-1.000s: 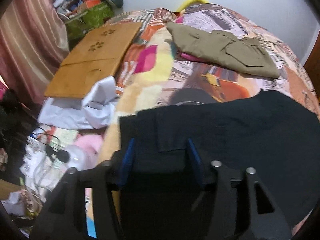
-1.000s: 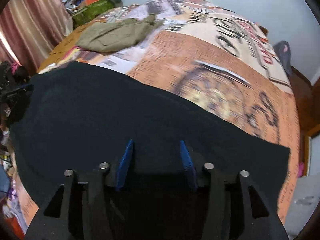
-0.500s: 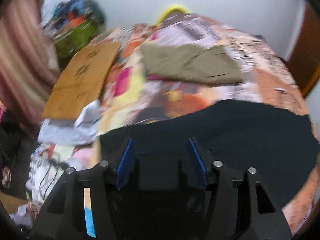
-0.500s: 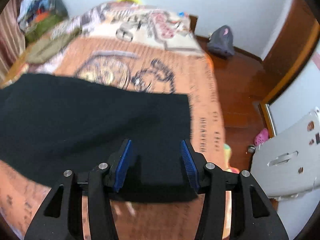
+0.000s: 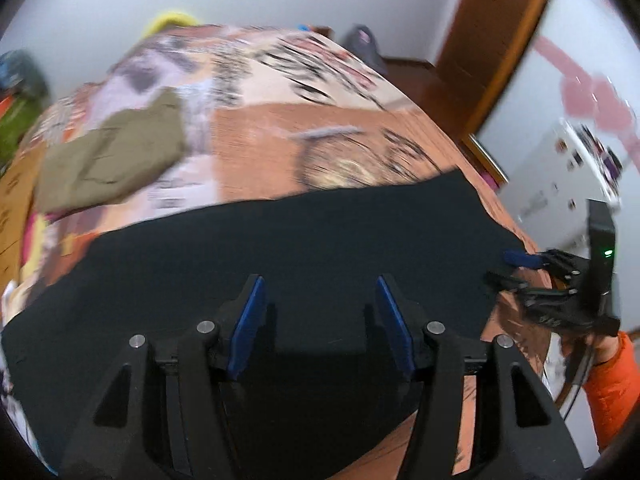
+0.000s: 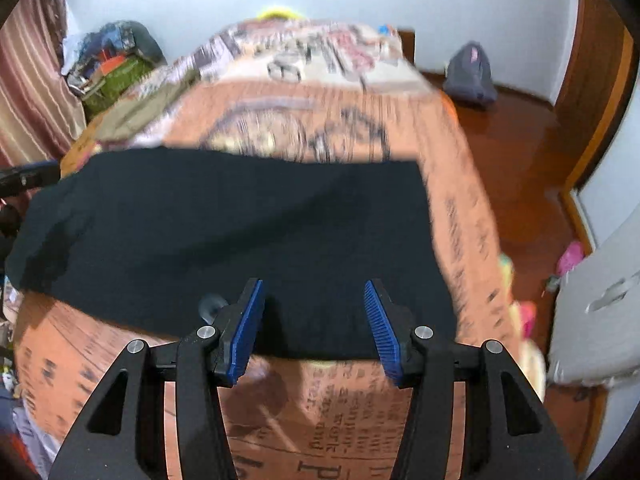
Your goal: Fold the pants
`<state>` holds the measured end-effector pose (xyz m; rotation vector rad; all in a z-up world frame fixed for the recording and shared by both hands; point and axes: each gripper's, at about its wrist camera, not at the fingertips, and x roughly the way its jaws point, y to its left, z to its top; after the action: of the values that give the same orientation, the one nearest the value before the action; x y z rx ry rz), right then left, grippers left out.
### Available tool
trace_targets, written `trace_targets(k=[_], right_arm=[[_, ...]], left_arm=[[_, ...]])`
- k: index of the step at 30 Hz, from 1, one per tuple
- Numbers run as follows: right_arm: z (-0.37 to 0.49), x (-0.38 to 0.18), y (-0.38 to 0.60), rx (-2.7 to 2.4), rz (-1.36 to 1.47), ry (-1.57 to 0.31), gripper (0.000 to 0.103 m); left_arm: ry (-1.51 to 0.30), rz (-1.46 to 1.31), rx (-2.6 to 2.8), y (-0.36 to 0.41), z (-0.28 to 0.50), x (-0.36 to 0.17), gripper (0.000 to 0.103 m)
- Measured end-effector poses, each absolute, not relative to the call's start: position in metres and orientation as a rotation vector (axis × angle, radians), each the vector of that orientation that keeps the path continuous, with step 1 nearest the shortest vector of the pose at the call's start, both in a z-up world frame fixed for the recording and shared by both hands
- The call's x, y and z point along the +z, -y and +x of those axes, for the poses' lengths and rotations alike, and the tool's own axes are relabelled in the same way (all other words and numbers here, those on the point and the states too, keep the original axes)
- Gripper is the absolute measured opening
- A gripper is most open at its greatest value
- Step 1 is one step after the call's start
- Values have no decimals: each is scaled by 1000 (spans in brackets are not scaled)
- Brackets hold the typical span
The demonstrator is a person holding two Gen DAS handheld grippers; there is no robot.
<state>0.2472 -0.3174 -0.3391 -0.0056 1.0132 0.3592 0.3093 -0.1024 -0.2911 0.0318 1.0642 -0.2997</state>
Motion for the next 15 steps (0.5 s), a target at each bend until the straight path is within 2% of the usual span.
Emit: trace_targets(k=[5,8,9,12,15], right_arm=[[244,-342,346,378,95,-1015,46],[240,-342,356,360,52,-1033,26],[239,-341,361,367,65,-1042,25],[233,-336,369,344,85,-1053,26],[222,-330,382,265,107,-1030,45]], left_arm=[[-1137,72,-337,144,320,-320,57],[-1138,94,-333,157,320,-327,57],[-1132,111,-331,161,320,-328,57],[-1122,136,-334,170,321,-330,57],[-1121,137,-353,177,321,-331,57]])
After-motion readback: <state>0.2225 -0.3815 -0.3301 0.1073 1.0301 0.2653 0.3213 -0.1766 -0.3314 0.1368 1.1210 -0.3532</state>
